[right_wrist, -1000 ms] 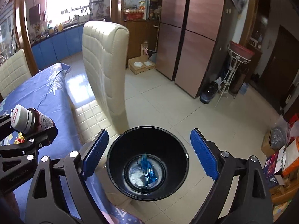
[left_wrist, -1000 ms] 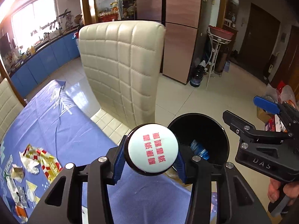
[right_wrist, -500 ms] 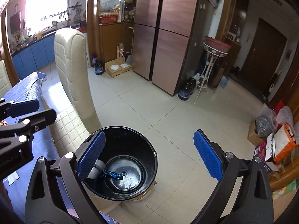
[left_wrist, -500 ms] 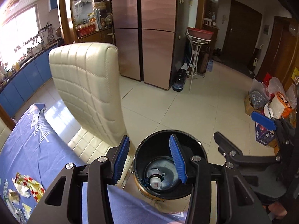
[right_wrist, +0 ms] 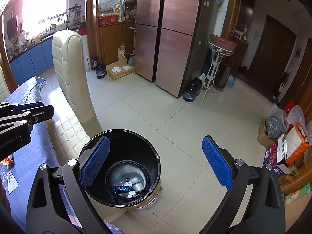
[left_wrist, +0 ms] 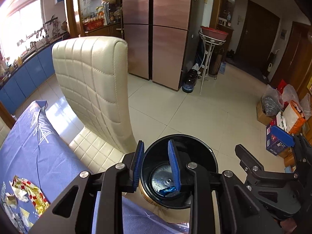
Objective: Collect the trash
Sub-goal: 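Open the left tool to drop the bottle into the bin, then return both tools to the table over the snack wrapper and plastic lid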
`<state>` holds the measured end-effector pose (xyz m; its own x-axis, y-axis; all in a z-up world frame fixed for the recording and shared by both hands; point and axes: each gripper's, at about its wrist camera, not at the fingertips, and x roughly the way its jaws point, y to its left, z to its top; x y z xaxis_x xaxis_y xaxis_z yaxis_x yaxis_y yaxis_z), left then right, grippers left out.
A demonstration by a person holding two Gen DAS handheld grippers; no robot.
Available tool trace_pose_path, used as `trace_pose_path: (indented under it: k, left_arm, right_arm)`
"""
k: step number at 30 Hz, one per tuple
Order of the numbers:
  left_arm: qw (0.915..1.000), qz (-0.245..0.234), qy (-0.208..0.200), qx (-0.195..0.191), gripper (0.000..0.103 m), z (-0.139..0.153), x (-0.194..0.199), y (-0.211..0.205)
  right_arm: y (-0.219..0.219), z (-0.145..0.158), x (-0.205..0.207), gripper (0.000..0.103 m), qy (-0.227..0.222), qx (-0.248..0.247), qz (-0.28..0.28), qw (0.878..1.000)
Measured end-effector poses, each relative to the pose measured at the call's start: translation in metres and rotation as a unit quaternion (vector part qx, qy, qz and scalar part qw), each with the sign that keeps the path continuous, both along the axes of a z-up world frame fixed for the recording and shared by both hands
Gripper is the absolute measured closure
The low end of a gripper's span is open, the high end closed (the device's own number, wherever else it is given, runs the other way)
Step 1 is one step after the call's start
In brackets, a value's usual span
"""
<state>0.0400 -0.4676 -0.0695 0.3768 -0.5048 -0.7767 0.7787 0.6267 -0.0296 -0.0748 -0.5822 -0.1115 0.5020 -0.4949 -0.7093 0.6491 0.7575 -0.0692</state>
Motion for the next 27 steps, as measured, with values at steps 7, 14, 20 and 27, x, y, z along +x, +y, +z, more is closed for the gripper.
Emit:
trace_pose_path:
  k: [7, 14, 20, 27]
  left_arm:
    - [0.9988, 0.043, -0.017, -0.017, 0.025, 0.007, 0.004, 0.02]
    - [0.9987, 0.047, -0.01, -0.017, 0.024, 0.005, 0.009, 0.03]
    - [0.9987, 0.046, -0.018, -0.016, 0.024, 0.006, 0.007, 0.042]
    - [0.9973, 0.065, -0.027, -0.018, 0.024, 0.009, 0.012, 0.066]
  right_arm:
    - [0.013, 0.002, 0.006, 0.008, 0.004, -0.01, 0.021, 1.0]
    - [0.024, 0.005, 0.011, 0.008, 0.005, -0.012, 0.031, 0.999]
    - [0.03, 0.009, 0.012, 0.008, 0.004, -0.013, 0.037, 0.999]
    - [0.048, 0.013, 0.02, 0.008, 0.005, -0.02, 0.055, 0.998]
